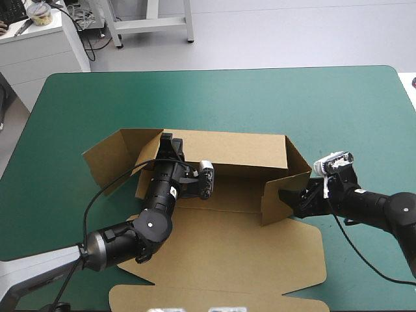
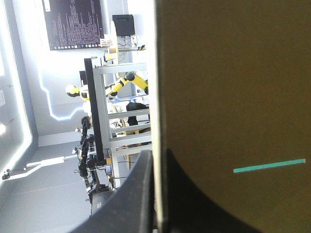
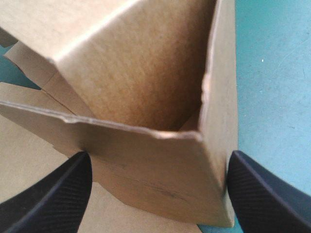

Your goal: Fold the box

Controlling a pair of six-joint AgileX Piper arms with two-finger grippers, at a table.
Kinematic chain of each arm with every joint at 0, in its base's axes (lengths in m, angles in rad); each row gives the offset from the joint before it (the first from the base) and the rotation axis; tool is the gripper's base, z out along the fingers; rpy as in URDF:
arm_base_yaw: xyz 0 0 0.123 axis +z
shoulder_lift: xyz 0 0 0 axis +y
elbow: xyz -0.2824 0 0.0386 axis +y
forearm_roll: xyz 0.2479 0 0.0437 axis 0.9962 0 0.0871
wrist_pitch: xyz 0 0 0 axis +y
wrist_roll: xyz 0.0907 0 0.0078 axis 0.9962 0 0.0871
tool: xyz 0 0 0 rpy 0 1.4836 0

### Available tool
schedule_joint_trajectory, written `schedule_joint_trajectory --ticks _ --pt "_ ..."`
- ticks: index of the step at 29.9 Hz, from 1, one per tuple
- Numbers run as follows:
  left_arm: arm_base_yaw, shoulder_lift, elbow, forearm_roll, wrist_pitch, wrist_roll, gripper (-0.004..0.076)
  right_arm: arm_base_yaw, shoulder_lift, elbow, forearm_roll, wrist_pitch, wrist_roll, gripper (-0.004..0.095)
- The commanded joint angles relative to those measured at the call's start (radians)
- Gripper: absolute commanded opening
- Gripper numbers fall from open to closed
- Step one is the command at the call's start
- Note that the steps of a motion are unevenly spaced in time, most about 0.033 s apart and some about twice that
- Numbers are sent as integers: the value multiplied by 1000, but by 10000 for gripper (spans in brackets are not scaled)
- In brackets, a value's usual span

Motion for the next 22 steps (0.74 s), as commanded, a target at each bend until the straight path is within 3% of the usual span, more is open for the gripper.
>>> schedule_joint_trajectory --ticks 1,6,10,16,22 --pt "-5 -30 -25 32 49 -16 -10 -1 -43 29 148 -53 -65 714" --pt "-5 -20 -34 32 64 -16 -10 37 -47 38 167 -77 -84 714" --pt "-5 -20 -34 32 66 -16 -10 148 -43 38 162 -225 -80 714" --pt "-5 -13 -34 32 86 -18 -10 336 -43 38 61 -492 45 714" --pt "-3 18 -34 32 125 -18 -10 433 5 38 55 -626 73 714"
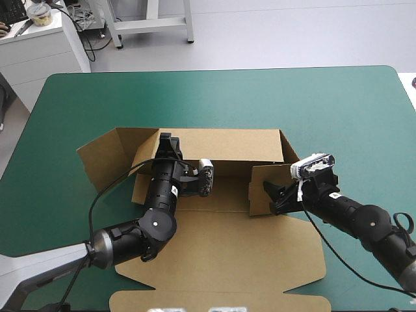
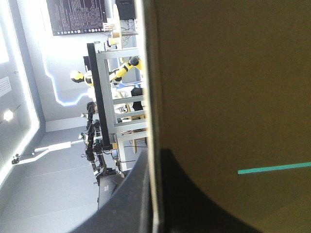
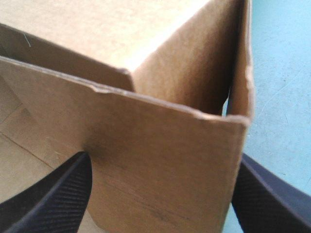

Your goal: Fold the box

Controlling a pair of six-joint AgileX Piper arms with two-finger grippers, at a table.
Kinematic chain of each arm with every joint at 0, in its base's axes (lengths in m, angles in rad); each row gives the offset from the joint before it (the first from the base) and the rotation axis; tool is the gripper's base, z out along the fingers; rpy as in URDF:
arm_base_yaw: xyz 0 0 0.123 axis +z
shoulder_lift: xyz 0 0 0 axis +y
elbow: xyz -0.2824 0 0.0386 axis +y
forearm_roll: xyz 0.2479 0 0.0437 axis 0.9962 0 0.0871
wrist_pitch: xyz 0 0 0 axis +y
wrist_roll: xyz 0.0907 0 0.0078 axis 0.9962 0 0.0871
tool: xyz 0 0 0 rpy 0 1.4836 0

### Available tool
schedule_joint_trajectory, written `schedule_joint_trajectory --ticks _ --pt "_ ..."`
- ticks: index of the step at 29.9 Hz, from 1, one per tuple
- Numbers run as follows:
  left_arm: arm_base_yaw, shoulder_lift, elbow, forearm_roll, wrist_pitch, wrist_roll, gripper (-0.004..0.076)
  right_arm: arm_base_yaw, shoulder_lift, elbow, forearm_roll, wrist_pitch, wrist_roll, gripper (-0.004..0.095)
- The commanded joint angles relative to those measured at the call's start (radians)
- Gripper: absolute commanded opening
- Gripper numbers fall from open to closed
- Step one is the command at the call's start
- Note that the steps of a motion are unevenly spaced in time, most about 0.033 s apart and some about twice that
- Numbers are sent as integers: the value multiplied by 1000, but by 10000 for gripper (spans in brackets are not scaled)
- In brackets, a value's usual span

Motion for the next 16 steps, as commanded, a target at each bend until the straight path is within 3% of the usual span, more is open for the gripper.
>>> schedule_joint_trajectory --ticks 1,7,16 --pt "-3 -12 -29 30 56 -14 -10 46 30 -23 10 -111 10 714" --pt "-3 -3 -34 27 85 -67 -10 125 116 -23 10 -245 -13 714" --pt "-3 -3 -157 -55 117 -84 -10 136 128 -23 44 -277 -13 714"
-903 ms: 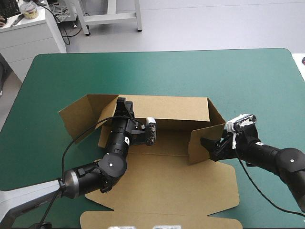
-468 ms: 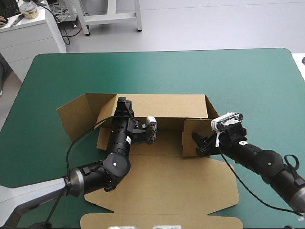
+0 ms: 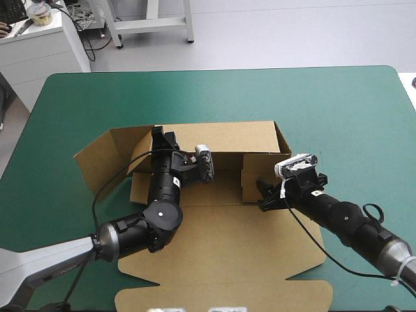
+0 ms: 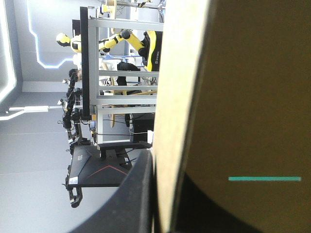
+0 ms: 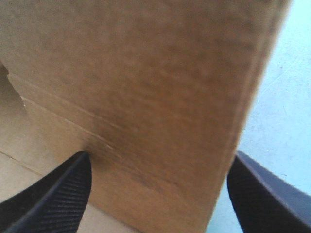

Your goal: Fold the box

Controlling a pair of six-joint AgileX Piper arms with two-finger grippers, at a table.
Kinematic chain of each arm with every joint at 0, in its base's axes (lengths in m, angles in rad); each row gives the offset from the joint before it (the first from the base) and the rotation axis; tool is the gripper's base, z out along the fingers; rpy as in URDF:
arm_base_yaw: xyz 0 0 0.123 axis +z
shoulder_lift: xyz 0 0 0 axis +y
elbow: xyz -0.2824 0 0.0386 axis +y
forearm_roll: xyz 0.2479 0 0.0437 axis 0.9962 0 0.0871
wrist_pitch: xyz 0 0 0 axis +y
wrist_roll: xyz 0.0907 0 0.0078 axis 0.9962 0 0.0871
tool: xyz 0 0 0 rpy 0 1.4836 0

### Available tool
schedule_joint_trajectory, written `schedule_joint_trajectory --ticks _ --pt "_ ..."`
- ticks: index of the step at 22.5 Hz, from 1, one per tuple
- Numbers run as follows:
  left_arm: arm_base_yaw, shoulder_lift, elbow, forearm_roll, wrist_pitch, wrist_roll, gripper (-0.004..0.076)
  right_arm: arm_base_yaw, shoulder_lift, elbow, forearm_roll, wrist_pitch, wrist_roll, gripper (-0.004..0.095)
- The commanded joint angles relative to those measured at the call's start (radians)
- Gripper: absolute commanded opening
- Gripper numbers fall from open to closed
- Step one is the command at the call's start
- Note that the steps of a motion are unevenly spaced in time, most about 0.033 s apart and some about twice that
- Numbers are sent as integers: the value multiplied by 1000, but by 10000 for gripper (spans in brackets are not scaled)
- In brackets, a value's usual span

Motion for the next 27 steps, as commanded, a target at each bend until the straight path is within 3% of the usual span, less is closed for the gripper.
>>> schedule_joint_trajectory --ticks 1,17,19,20,21,24,27 --pt "-3 -33 -72 37 49 -6 -10 -1 -16 -23 15 -48 -9 714" --pt "-3 -33 -77 8 -40 -5 -10 -1 35 -126 14 -127 -86 707" --pt "-3 -33 -77 8 -40 -5 -10 -1 61 -131 14 -146 -84 597" --pt "-3 -33 -77 8 -41 -5 -10 -1 69 -142 14 -151 -84 426" --pt "-3 -33 -77 8 -41 -5 -10 -1 69 -150 14 -159 -84 354" --pt "-3 -33 -77 8 -41 -5 -10 -1 69 -176 14 -165 -84 -28" --pt "-3 -33 -77 21 -41 -5 -10 -1 69 -187 14 -163 -77 -20"
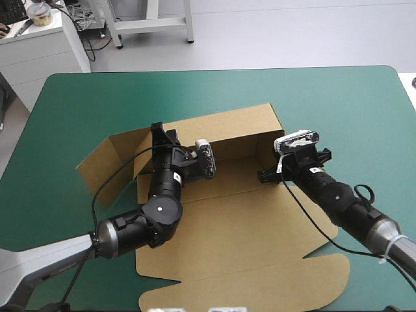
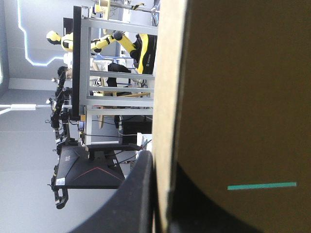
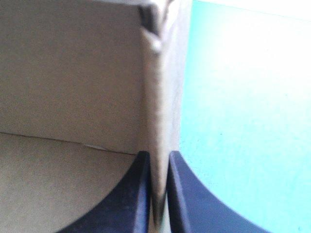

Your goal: Fold the box

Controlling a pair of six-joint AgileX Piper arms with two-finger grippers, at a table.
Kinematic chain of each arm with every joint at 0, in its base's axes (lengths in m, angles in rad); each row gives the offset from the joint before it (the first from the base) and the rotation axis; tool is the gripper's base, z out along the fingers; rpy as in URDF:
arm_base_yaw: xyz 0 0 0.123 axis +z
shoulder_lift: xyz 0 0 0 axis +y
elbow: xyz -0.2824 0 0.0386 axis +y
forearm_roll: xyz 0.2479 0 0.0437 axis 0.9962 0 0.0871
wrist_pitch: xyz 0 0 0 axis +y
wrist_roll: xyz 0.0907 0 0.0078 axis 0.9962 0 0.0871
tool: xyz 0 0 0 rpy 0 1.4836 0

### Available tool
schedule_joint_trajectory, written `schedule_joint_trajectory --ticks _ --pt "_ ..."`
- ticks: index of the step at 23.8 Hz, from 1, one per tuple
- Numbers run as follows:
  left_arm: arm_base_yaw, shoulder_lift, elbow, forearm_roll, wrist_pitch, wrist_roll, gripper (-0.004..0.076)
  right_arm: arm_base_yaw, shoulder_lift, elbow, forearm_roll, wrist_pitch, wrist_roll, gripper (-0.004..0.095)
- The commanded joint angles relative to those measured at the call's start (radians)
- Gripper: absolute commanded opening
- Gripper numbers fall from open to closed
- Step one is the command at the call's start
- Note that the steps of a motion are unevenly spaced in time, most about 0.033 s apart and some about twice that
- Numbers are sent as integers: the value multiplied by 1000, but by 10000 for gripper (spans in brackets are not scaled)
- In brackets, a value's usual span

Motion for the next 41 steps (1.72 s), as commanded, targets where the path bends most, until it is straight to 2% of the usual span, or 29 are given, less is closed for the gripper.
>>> schedule_joint_trajectory --ticks 1,11,13,15,16,18,20,25,29,31,32,35,38,41 --pt "-5 -33 -35 78 -6 -21 -10 -1 -21 -48 -10 -8 -2 -20" --pt "-5 -33 -35 211 -4 -69 -8 -1 -15 -48 -10 -6 -2 -20" --pt "-5 -33 -35 207 8 -80 25 -1 -15 -48 -8 -6 15 -20" --pt "-5 -33 -35 210 12 -80 152 -1 -15 -48 -8 -6 33 -20" --pt "-5 -33 -35 225 10 -80 274 -1 -15 -48 -8 -6 35 -20" --pt "-7 -33 -35 233 8 -81 427 -1 -15 -48 -8 -7 36 -20" --pt "-9 -33 -35 233 18 -81 456 -1 -15 -48 -8 -23 47 -20" --pt "-140 -33 -35 231 153 -81 456 -1 36 -107 3 -53 50 -20" --pt "-263 -33 -35 175 176 -47 448 -55 125 -187 79 -53 45 -20" --pt "-279 -33 -35 138 148 28 372 -74 135 -197 80 -34 43 -20" --pt "-279 -33 -35 118 129 77 299 -80 139 -201 80 -26 43 -20" --pt "-274 -36 -35 17 45 259 3 -83 139 -203 80 -16 43 -20" --pt "-240 -44 -68 -265 -92 483 15 -83 139 -203 77 4 43 -20" --pt "-153 -44 -163 -649 -114 668 14 -83 139 -203 77 12 25 -20"
